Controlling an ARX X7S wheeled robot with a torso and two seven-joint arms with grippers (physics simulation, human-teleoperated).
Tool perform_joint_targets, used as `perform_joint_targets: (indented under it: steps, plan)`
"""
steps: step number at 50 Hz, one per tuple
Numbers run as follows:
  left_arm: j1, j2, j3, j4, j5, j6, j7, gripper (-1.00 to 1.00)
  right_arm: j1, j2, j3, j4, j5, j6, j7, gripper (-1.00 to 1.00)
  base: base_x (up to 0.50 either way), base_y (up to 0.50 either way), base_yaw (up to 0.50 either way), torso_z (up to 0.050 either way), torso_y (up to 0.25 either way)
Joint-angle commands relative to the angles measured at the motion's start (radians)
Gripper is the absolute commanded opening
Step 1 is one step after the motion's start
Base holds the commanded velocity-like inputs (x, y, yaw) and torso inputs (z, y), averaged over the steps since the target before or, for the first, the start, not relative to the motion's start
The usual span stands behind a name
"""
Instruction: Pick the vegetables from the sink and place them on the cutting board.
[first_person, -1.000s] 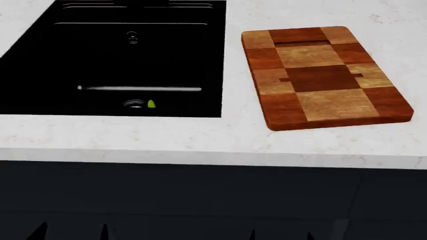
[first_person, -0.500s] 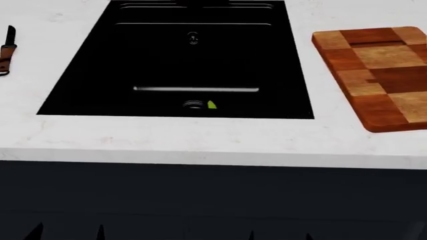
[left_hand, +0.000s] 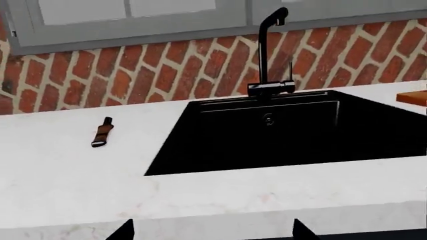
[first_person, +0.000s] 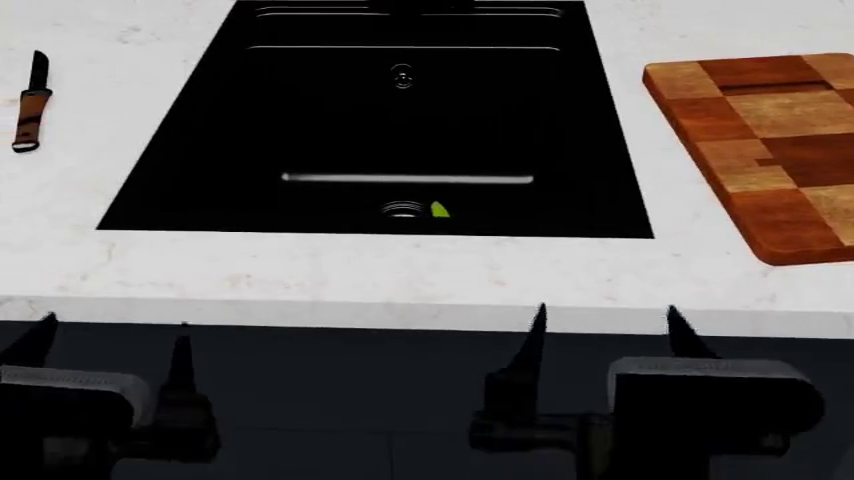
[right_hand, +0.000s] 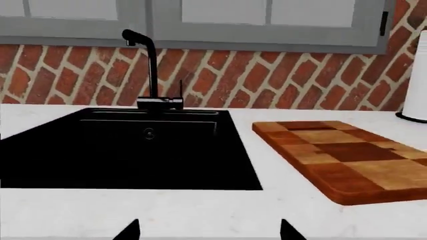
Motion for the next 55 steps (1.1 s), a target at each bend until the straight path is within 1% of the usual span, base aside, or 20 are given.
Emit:
perform_joint_targets:
  steps: [1,2,4,9,13,14,17,18,23,24,25,27,34,38,39,41,44,48,53,55]
  plan:
    - [-0.322,-0.024,-0.045,0.15,-0.046,-0.394,0.009,1.0,0.467,0.079,-0.004,-0.196,0.07,0.545,0.027,1.0,0.0,0.0,0.0,0.0,0.0]
    - [-0.36,-0.028,-0.037,0.127,-0.039,-0.413,0.005,1.0,0.527,0.074,-0.011,-0.154,0.071,0.561,0.023,1.0,0.0,0.0,0.0,0.0,0.0]
    - [-0.416,-0.029,-0.041,0.095,-0.042,-0.448,0.005,1.0,0.585,0.082,-0.051,-0.084,0.054,0.555,0.022,1.0,0.0,0.0,0.0,0.0,0.0]
    - [-0.494,-0.038,-0.015,0.035,-0.024,-0.474,-0.004,1.0,0.699,0.088,-0.083,0.003,0.054,0.593,0.004,1.0,0.0,0.0,0.0,0.0,0.0]
    - [-0.572,-0.039,-0.006,-0.047,-0.014,-0.483,-0.01,1.0,0.757,0.09,-0.114,0.14,0.038,0.562,-0.009,1.0,0.0,0.0,0.0,0.0,0.0]
    - [-0.611,-0.032,-0.013,-0.125,-0.018,-0.474,-0.008,1.0,0.781,0.093,-0.133,0.187,0.031,0.56,-0.014,1.0,0.0,0.0,0.0,0.0,0.0]
    - [-0.66,-0.035,0.021,-0.241,0.005,-0.44,-0.013,1.0,0.832,0.098,-0.161,0.326,0.01,0.538,-0.02,1.0,0.0,0.0,0.0,0.0,0.0]
    - [-0.672,-0.033,0.025,-0.283,0.007,-0.426,-0.012,1.0,0.862,0.109,-0.203,0.398,-0.017,0.512,-0.023,1.0,0.0,0.0,0.0,0.0,0.0]
    - [-0.71,-0.034,0.038,-0.459,0.023,-0.348,-0.02,1.0,0.95,0.079,-0.235,0.698,-0.054,0.377,-0.022,1.0,0.0,0.0,0.0,0.0,0.0]
    - [-0.711,-0.034,0.032,-0.494,0.022,-0.328,-0.022,1.0,0.951,0.082,-0.276,0.74,-0.077,0.338,-0.029,1.0,0.0,0.0,0.0,0.0,0.0]
    - [-0.706,-0.039,0.041,-0.482,0.029,-0.33,-0.026,1.0,0.941,0.092,-0.308,0.733,-0.083,0.333,-0.05,1.0,0.33,0.0,0.0,0.0,0.0]
    - [-0.699,-0.045,0.035,-0.478,0.025,-0.325,-0.023,1.0,0.937,0.09,-0.273,0.744,-0.064,0.33,-0.048,1.0,0.5,0.0,0.0,0.0,0.0]
    - [-0.7,-0.045,0.04,-0.518,0.019,-0.312,-0.017,1.0,0.894,0.112,-0.28,0.704,-0.059,0.345,-0.056,1.0,0.5,0.0,0.0,0.0,0.0]
    - [-0.699,-0.052,0.057,-0.505,0.044,-0.293,-0.041,1.0,0.888,0.121,-0.292,0.678,-0.061,0.369,-0.059,1.0,0.5,0.0,0.0,0.0,0.0]
    - [-0.693,-0.042,0.032,-0.519,0.058,-0.255,-0.092,1.0,0.884,0.122,-0.29,0.668,-0.057,0.375,-0.06,1.0,0.5,0.0,0.0,0.0,0.0]
    - [-0.689,-0.045,0.032,-0.516,0.033,-0.272,-0.057,1.0,0.872,0.124,-0.295,0.653,-0.055,0.382,-0.065,1.0,0.5,0.0,0.0,0.0,0.0]
    - [-0.686,-0.051,0.047,-0.511,0.047,-0.272,-0.065,1.0,0.873,0.129,-0.291,0.642,-0.053,0.393,-0.063,1.0,0.5,0.0,0.0,0.0,0.0]
    - [-0.674,-0.068,0.039,-0.458,0.026,-0.33,-0.038,1.0,0.878,0.126,-0.303,0.64,-0.053,0.408,-0.066,1.0,0.5,0.0,0.0,0.0,0.0]
    - [-0.651,-0.069,0.044,-0.483,0.017,-0.304,-0.027,1.0,0.859,0.13,-0.329,0.652,-0.056,0.393,-0.079,1.0,0.5,0.0,0.0,0.0,0.003]
    - [-0.659,-0.068,0.032,-0.483,-0.003,-0.343,-0.012,1.0,0.854,0.132,-0.325,0.661,-0.049,0.396,-0.085,1.0,0.5,0.0,0.0,0.0,0.0]
